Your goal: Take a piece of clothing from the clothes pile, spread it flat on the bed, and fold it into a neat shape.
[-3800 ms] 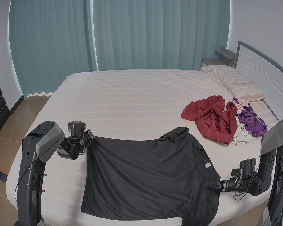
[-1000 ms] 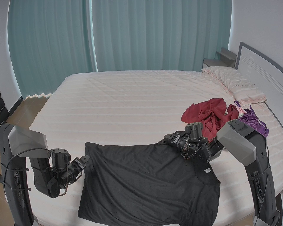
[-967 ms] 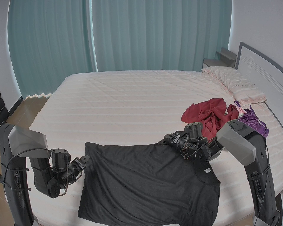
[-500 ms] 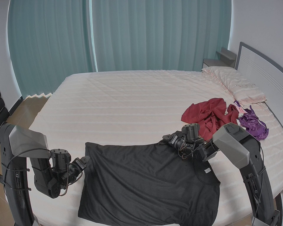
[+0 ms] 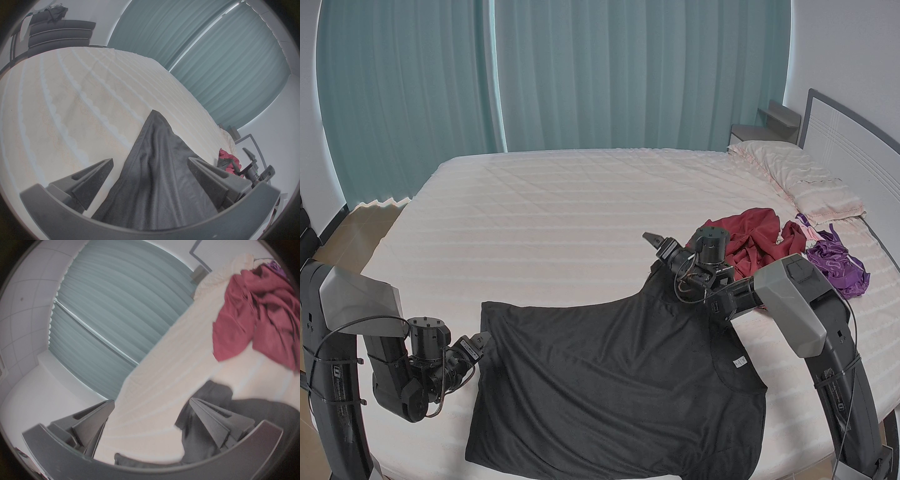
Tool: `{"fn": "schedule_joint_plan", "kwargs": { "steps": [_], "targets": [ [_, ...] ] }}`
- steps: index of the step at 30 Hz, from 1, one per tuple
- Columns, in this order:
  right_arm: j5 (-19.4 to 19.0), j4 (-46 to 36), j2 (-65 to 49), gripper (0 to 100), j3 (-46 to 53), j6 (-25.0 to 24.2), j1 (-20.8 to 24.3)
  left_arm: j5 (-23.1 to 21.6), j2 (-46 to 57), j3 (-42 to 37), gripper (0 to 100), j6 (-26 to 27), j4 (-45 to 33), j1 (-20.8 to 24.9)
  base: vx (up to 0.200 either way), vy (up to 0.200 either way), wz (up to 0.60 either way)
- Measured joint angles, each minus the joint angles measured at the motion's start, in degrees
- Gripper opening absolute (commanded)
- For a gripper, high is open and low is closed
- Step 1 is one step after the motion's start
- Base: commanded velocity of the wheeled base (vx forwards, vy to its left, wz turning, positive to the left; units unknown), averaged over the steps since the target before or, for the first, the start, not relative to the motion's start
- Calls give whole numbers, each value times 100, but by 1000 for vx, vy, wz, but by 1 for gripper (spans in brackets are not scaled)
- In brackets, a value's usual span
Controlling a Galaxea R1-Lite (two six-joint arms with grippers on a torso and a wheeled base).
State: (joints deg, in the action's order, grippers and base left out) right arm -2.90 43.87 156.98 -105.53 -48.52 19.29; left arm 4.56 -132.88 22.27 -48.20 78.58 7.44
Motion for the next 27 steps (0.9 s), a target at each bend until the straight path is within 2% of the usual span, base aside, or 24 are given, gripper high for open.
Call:
{"fn": "schedule_joint_plan", "kwargs": {
  "steps": [9, 12, 20, 24, 27],
  "targets": [
    [39, 71, -276, 100, 167, 282, -254, 6, -12, -80, 100, 4, 213, 11, 0, 0, 0],
    [30, 27, -299, 100, 455, 569, -306, 6, -30, -85, 100, 6, 238, 13, 0, 0, 0],
    [-2, -156, -325, 100, 1111, 1754, -556, 6, -67, -9, 100, 6, 325, -2, 0, 0, 0],
    [-11, -184, -332, 100, 1358, 2085, -689, 1, -69, 283, 100, 90, 249, -79, 0, 0, 0],
    [-13, -195, -334, 100, 1474, 2255, -761, 1, -80, 653, 100, 261, -143, -160, 0, 0, 0]
  ]
}}
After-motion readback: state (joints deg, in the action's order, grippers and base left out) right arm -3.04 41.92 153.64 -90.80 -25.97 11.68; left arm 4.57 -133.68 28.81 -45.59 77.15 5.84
